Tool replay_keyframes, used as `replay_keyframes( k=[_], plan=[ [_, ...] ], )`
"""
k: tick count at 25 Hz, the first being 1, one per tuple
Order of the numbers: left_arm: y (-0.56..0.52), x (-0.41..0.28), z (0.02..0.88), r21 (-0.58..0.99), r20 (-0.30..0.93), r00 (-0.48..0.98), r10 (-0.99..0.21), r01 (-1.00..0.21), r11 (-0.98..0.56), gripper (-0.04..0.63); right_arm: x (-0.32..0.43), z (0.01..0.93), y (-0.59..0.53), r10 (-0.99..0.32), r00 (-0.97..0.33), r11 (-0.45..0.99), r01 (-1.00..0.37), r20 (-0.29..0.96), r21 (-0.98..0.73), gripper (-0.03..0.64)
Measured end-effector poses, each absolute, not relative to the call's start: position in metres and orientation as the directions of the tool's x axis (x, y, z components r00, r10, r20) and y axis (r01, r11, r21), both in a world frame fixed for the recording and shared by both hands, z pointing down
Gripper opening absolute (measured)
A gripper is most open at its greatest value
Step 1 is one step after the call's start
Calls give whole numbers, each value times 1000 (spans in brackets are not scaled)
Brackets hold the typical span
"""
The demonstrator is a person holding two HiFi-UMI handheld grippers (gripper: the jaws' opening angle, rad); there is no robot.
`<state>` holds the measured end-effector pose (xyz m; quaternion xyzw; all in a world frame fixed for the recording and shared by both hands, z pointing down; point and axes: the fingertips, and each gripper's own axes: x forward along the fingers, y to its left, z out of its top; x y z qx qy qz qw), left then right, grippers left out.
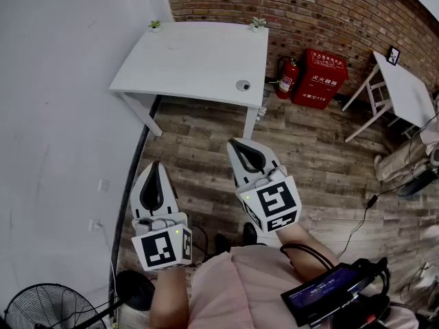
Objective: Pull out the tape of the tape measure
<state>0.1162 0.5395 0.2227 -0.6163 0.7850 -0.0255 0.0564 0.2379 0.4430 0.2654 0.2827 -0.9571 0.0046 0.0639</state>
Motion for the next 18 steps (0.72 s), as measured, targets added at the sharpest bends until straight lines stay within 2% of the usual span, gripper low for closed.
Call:
replay_keyframes(
  k=[8, 9, 10, 12, 18],
  plan=[
    [541, 118, 220, -107, -67, -251, -966, -960, 257, 9, 243, 262, 441, -557, -825, 830, -558, 94, 18, 7],
    [541, 119, 219, -105, -75, -255, -964, -959, 262, 66, 243, 263, 441, -548, -831, 835, -550, 99, 10, 116],
    [542, 119, 219, -103, -82, -256, -963, -959, 264, 138, 243, 265, 441, -540, -835, 840, -543, 106, 1, 168],
    [542, 120, 220, -99, -88, -260, -962, -958, 268, 168, 244, 268, 441, -538, -835, 841, -541, 115, 3, 192],
    [547, 130, 230, -97, -83, -276, -958, -954, 283, 153, 255, 274, 442, -543, -832, 839, -543, 112, 29, 176]
  ],
)
